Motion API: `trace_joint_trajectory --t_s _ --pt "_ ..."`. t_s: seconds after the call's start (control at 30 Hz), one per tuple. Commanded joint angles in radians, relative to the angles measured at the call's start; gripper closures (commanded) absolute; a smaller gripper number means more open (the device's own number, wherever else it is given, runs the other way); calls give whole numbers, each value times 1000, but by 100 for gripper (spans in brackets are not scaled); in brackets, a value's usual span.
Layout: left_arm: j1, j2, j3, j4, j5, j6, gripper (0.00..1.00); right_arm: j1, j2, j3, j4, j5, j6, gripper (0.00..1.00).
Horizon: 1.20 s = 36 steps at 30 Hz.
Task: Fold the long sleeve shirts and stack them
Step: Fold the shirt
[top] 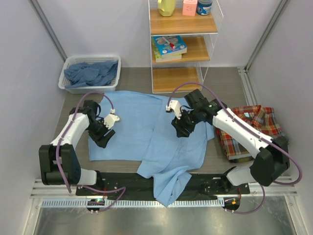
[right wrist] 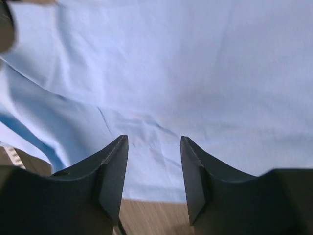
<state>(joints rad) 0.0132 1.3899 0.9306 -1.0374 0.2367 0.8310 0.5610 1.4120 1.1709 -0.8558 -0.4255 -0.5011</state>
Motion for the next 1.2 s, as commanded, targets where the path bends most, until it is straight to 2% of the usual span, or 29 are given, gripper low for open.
trace_joint_trajectory --t_s 0.0,0.03,0.17,0.37,0.57,0.7,0.77,0.83,0.9,1.03,1.17 --pt "-1 -45 36 -4 139 -64 36 124 18 -34 84 -95 76 52" --pt "-1 -48 37 -3 145 -70 35 210 34 -48 84 -81 61 55" --pt "-2 -57 45 -1 154 -78 35 342 60 -184 96 2 35 60" --pt "-1 -54 31 14 144 -81 35 421 77 -318 112 103 -53 67" --pt "-1 -55 23 17 133 -72 34 442 -53 -332 22 197 -204 68" --pt "11 -54 31 31 156 -95 33 439 -65 -212 -8 157 -176 52" --pt "36 -60 34 54 186 -121 32 442 -53 -133 17 68 -113 46" --pt "53 -65 37 71 205 -139 30 451 -16 -78 49 13 -24 31" --pt "79 -66 39 82 236 -170 29 476 19 -4 109 -10 41 23" --pt "106 -55 43 85 269 -194 27 607 93 21 236 56 107 21" --pt "123 -31 62 71 289 -193 24 689 172 26 296 134 128 22"
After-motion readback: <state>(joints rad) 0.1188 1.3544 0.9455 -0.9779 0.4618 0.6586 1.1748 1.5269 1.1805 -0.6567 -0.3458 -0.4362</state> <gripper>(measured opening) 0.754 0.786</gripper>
